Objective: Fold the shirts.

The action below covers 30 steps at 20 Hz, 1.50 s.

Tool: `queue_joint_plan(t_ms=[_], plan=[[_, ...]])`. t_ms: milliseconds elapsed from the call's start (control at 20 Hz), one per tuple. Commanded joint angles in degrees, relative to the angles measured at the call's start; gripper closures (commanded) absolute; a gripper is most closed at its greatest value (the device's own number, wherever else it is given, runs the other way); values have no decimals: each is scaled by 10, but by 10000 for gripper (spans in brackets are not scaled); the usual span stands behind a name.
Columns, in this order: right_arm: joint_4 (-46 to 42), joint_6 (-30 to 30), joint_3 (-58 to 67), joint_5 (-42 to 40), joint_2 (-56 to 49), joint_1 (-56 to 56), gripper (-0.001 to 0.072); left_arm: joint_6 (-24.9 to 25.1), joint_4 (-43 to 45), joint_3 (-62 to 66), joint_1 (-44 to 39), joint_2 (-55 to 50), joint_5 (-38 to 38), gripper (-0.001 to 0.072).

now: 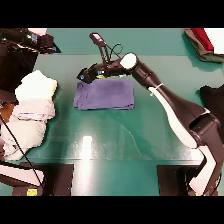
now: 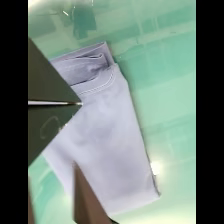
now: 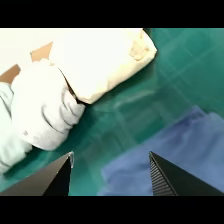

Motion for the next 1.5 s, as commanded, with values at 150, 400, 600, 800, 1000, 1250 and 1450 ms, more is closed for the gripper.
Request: queue_joint_plan(t_ms=[150, 400, 600, 800, 1000, 1250, 1450], plan=[[-128, 72, -165, 177, 123, -159, 156, -1, -1, -1, 8, 7, -16, 683], [-63, 113, -337, 158, 148, -295, 20, -1, -2, -14, 8, 7, -12, 683], [24, 109, -377, 159, 103, -317, 13, -1, -3, -28, 8, 7, -9, 683], [35, 109, -319, 160, 43, -265, 13, 0, -6, -29, 8, 7, -5, 683], [35, 110, -238, 160, -20, -196, 14, 1, -9, -29, 8, 7, -6, 683], [33, 99, -186, 138, -59, -149, 550, 0, -21, -29, 1, 7, -13, 683], [32, 76, -186, 141, -24, -168, 696, 1, -20, -29, -46, 7, -13, 683]])
